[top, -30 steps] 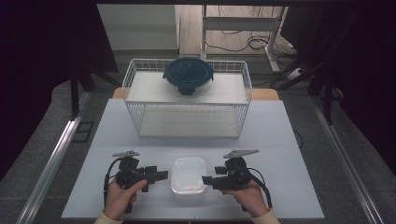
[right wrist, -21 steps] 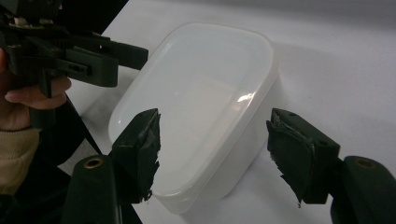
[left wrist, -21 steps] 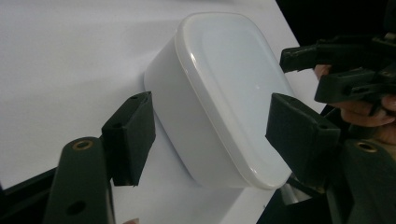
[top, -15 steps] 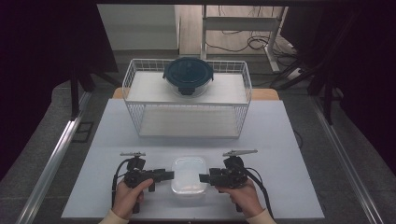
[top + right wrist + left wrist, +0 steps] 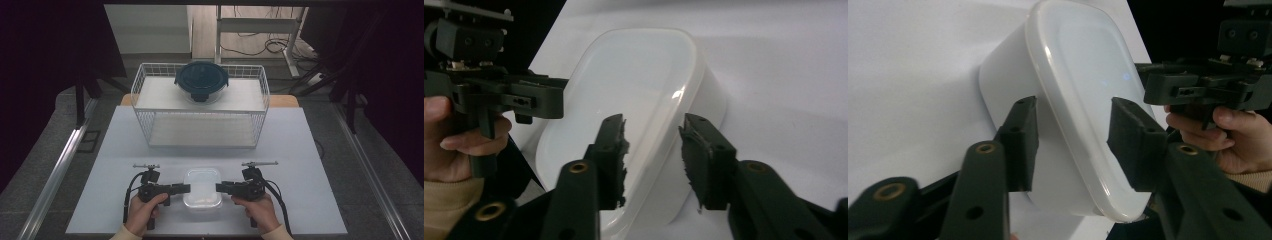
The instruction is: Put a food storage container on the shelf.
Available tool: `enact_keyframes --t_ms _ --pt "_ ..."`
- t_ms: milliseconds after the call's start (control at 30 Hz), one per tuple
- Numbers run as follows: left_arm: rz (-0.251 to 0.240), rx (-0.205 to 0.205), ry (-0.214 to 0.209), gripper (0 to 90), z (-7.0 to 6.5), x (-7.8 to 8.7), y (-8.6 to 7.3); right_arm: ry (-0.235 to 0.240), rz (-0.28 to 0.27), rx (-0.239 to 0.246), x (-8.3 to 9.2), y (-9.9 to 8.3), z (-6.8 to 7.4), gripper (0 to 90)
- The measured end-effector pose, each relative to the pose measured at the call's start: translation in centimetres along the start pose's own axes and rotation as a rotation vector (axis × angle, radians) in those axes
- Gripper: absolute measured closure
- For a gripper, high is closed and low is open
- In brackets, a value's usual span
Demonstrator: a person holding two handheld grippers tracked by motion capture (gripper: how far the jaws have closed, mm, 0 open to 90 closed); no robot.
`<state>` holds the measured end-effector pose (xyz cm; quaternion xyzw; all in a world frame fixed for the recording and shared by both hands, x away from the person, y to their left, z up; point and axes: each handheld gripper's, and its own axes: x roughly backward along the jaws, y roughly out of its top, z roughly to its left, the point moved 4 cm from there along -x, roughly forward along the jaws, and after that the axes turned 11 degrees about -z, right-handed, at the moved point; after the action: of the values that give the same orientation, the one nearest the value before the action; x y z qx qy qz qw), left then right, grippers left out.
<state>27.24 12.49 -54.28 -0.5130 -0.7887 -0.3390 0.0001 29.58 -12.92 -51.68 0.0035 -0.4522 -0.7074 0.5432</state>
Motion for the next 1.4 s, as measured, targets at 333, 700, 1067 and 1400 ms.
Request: enact_keyframes --t_ms 333,700,1067,1400 --pt "0.004 0.009 -0.002 62.7 -0.2 0.3 -0.1 0.034 0.032 -0.071 0.1 -0.2 -0.4 65.6" --pt "-0.018 -0.007 0.013 69.6 -1.0 1.0 -0.1 0.036 0.016 -0.082 0.7 -0.3 0.0 70.4" --pt "-0.050 -0.035 0.003 74.9 -1.4 1.9 0.3 0.060 -0.012 -0.052 1.1 -0.1 0.6 76.2" --pt "-0.065 -0.065 0.002 78.7 -1.9 2.3 0.4 0.047 -0.037 0.018 1.4 0.1 1.1 78.7"
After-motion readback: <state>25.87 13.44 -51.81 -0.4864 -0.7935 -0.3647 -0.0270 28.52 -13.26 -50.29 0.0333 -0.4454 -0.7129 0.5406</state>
